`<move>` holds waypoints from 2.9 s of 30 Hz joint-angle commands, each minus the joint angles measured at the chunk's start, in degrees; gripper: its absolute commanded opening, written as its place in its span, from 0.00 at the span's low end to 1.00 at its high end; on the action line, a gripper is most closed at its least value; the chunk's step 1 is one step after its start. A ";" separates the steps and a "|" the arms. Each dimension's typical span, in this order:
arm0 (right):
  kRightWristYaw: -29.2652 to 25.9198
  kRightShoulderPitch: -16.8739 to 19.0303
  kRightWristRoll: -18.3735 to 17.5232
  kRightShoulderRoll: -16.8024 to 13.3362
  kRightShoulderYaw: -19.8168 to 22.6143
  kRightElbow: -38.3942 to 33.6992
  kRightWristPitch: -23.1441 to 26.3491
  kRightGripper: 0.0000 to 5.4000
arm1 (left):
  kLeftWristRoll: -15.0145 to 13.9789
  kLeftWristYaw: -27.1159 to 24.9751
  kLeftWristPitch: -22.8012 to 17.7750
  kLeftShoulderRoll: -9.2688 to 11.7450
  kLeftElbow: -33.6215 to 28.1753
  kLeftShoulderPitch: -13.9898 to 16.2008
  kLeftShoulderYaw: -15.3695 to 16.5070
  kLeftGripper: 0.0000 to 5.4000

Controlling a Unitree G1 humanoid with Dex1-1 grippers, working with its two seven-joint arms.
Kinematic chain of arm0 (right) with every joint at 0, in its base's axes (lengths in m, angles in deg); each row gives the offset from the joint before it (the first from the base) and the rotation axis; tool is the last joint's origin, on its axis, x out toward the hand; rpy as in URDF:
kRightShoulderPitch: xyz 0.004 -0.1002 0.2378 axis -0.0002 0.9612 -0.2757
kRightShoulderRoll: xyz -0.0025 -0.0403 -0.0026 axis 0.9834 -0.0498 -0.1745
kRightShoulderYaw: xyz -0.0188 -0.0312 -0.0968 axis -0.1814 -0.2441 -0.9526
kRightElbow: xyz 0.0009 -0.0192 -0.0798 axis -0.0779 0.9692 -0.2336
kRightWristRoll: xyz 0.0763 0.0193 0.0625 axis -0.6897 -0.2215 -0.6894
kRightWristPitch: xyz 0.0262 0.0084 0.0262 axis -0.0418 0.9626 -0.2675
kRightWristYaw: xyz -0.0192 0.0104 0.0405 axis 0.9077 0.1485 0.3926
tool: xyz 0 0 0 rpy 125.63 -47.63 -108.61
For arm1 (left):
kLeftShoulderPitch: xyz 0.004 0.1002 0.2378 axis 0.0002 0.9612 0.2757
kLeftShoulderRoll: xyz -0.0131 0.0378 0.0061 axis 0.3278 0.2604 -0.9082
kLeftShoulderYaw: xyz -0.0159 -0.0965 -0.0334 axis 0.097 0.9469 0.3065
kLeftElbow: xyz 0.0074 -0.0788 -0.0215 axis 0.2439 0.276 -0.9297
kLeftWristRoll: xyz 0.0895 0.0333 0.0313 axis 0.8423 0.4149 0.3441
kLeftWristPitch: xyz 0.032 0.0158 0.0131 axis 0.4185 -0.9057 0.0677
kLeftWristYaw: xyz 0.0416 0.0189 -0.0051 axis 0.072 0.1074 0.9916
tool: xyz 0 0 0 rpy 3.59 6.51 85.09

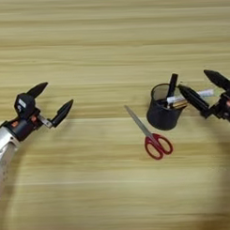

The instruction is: Move the objects on the table

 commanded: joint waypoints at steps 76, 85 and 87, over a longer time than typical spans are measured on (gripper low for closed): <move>-6.62 -6.83 2.41 1.41 -3.59 3.85 0.35 1.00 | 0.30 -0.48 1.09 0.23 2.07 -0.34 0.02 1.00; -9.04 -3.23 1.56 -0.18 -3.23 0.36 2.57 1.00 | 0.32 -0.47 1.29 0.18 2.62 -0.68 0.06 1.00; -9.27 -2.75 1.49 -0.47 -2.97 -0.01 2.82 1.00 | 0.30 -0.48 1.32 0.19 2.65 -0.69 0.07 1.00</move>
